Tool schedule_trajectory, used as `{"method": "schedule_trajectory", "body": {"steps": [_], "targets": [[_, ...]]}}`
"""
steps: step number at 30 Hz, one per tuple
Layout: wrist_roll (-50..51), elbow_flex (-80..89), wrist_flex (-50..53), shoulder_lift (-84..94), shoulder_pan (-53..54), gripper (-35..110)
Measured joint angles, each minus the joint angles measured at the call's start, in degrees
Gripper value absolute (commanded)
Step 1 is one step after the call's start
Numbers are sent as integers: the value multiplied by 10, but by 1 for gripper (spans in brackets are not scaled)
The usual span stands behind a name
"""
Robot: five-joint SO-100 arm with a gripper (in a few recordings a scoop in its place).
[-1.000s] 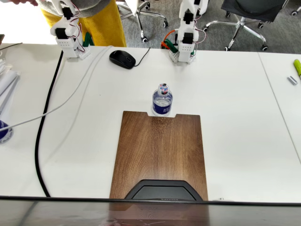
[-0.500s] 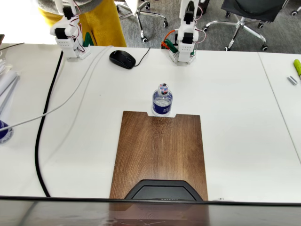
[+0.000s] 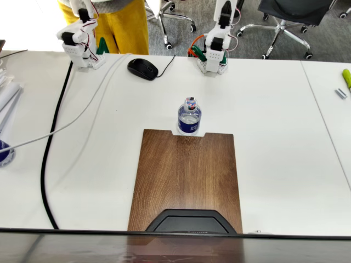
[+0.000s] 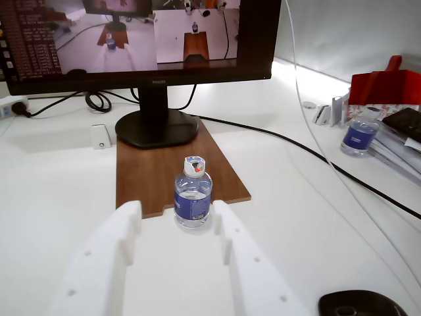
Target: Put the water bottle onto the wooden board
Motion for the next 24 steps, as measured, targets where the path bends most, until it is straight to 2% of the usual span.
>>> {"method": "schedule_trajectory", "body": {"steps": [8, 24], "targets": [[25, 81, 1, -1, 2, 14], [35, 115, 1, 0, -41, 14]]}}
